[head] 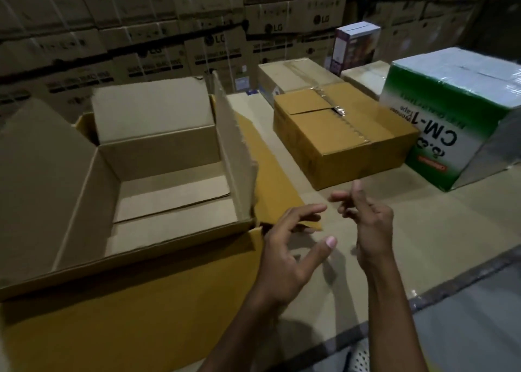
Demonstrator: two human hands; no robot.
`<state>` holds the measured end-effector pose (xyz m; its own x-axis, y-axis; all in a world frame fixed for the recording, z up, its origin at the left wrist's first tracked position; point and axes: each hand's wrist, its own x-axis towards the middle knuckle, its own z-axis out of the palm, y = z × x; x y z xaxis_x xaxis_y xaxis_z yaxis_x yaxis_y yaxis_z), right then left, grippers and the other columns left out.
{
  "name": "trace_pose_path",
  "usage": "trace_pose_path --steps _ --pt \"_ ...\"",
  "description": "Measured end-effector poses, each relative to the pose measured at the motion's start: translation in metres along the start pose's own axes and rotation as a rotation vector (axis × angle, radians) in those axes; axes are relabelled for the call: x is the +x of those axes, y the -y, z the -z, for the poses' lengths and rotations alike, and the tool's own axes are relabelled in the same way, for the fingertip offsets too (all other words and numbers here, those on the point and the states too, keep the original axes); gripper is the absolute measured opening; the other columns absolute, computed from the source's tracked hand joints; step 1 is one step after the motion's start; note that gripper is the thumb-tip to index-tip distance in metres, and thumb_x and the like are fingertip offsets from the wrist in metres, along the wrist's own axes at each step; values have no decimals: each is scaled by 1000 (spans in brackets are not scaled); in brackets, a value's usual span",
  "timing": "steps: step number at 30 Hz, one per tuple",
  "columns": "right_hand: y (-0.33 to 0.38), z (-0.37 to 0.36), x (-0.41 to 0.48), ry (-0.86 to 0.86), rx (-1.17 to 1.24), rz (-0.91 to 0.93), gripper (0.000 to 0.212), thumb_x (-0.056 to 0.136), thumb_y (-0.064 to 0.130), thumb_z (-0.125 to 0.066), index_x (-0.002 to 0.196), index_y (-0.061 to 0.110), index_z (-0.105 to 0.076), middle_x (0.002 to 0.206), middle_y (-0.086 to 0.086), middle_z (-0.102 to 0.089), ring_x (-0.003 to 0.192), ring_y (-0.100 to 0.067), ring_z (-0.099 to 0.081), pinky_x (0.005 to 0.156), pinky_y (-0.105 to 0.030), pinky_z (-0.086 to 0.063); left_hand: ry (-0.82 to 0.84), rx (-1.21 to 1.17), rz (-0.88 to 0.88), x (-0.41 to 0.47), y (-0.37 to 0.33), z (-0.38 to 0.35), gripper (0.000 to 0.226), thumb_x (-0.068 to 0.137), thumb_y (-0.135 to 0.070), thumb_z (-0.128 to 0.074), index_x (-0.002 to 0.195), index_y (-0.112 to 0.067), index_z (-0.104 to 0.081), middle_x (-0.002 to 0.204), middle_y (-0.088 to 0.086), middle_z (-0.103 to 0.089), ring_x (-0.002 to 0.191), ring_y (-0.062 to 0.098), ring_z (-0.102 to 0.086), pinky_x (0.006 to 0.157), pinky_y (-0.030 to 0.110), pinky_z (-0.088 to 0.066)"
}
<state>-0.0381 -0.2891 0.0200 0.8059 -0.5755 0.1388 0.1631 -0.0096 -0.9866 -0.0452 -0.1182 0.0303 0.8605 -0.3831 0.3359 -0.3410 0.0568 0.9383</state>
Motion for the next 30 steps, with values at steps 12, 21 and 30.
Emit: trace_pose_path --steps 12,21,30 --pt "-35 165 214 107 -142 -187 29 103 42 -58 97 26 -81 100 8 -79 90 -14 -62 76 -32 -48 -465 -70 500 194 101 -161 30 94 -32 -74 123 -25 -68 124 -2 -70 114 14 -66 77 22 -53" --pt "-66 183 345 54 -239 -170 26 102 40 -62 127 34 -65 139 1 -59 123 -17 -55 91 -33 -51 -787 13 677 281 150 -153 71 93 -54 -69 151 -21 -44 152 8 -49 134 31 -51 106 47 -48" --pt "-102 168 399 45 -523 -150 58 96 35 -68 149 34 -47 166 1 -23 154 -34 -12 120 -59 -32 -755 -105 768 282 196 -156 62 84 -61 -62 137 -29 -55 132 4 -62 113 27 -61 101 57 -54"
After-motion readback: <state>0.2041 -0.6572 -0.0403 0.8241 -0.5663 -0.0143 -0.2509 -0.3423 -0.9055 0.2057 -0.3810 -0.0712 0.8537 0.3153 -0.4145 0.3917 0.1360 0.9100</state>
